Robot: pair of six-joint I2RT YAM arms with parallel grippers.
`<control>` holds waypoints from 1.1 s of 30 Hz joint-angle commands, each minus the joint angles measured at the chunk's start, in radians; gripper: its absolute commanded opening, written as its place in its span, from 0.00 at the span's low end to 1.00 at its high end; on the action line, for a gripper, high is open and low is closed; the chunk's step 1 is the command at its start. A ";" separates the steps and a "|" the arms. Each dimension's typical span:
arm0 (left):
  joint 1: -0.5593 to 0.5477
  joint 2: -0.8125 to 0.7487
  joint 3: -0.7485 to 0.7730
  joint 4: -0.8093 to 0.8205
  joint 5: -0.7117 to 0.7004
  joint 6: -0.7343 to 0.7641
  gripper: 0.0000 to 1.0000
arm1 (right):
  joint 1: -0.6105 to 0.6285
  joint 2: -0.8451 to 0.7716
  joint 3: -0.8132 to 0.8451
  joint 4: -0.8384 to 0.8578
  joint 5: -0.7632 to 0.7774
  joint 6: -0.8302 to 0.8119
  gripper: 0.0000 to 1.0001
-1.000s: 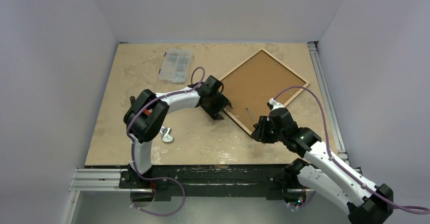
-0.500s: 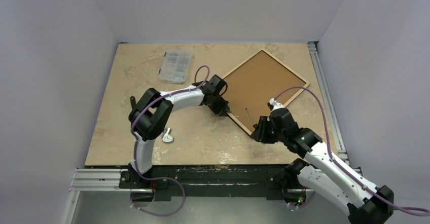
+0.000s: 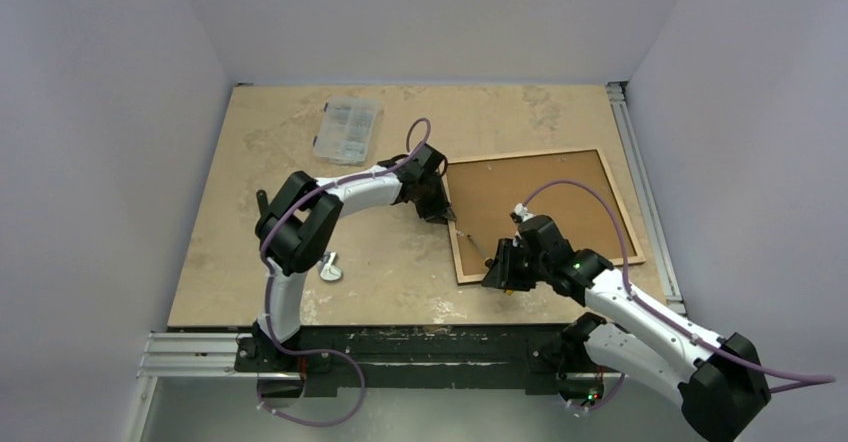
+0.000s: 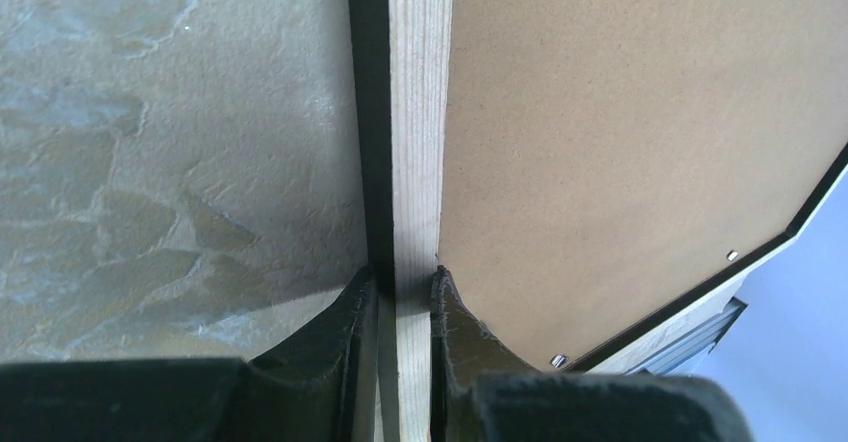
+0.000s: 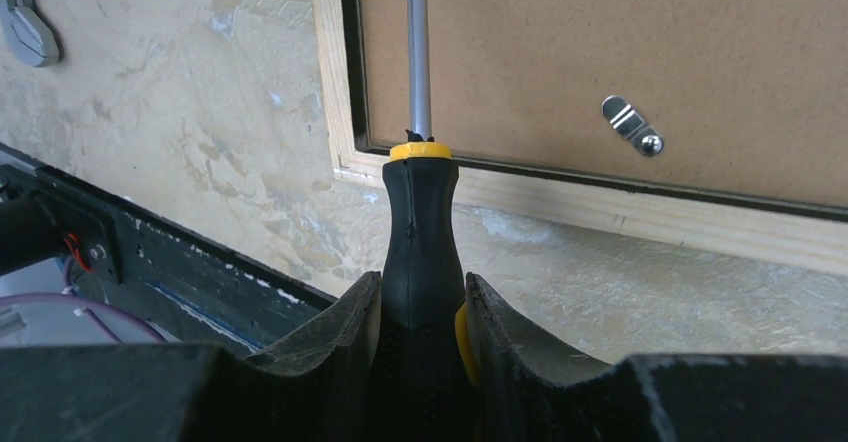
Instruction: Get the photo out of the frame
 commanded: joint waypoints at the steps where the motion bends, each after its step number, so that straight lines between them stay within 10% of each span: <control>1: 0.022 0.055 0.003 0.008 0.034 0.074 0.00 | 0.009 0.005 -0.011 0.073 -0.037 0.029 0.00; 33: 0.029 0.080 -0.025 0.044 0.096 0.026 0.00 | 0.100 0.137 0.021 0.150 0.115 0.074 0.00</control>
